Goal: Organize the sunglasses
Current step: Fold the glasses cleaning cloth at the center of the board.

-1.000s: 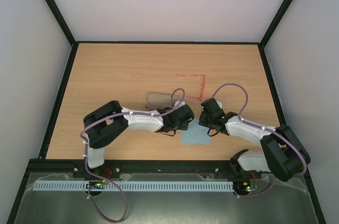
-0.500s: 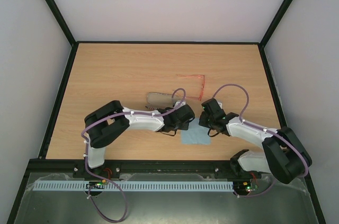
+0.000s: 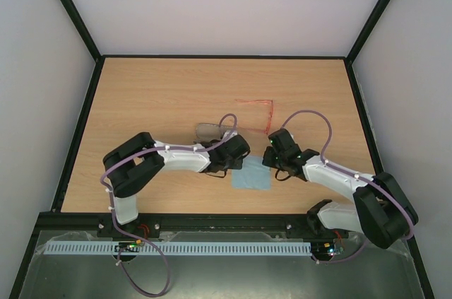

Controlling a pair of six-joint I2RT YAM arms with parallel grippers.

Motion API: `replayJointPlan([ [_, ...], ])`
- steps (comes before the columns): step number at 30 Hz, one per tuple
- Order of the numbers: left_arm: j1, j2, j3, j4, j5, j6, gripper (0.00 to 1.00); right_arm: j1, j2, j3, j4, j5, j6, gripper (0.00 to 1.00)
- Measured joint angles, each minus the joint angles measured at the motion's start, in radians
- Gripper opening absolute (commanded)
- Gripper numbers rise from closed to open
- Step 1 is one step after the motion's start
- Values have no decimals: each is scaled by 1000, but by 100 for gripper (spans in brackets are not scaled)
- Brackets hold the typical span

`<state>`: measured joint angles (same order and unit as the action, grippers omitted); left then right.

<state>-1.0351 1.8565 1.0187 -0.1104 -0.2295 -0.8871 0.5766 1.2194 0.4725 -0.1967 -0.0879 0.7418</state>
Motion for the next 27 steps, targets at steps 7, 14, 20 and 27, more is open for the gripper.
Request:
replayJointPlan([
  [7, 11, -16, -5, -5, 0, 21, 2, 0, 33, 46, 1, 1, -13, 1],
  [14, 23, -37, -26, 13, 1, 45, 2, 0, 68, 64, 7, -1, -31, 2],
  [20, 24, -73, -68, 53, 17, 53, 2, 0, 59, 64, 8, -19, -39, 1],
  [27, 4, -96, -117, 97, 39, 61, 2, 9, -14, 56, 8, -47, -39, 1],
])
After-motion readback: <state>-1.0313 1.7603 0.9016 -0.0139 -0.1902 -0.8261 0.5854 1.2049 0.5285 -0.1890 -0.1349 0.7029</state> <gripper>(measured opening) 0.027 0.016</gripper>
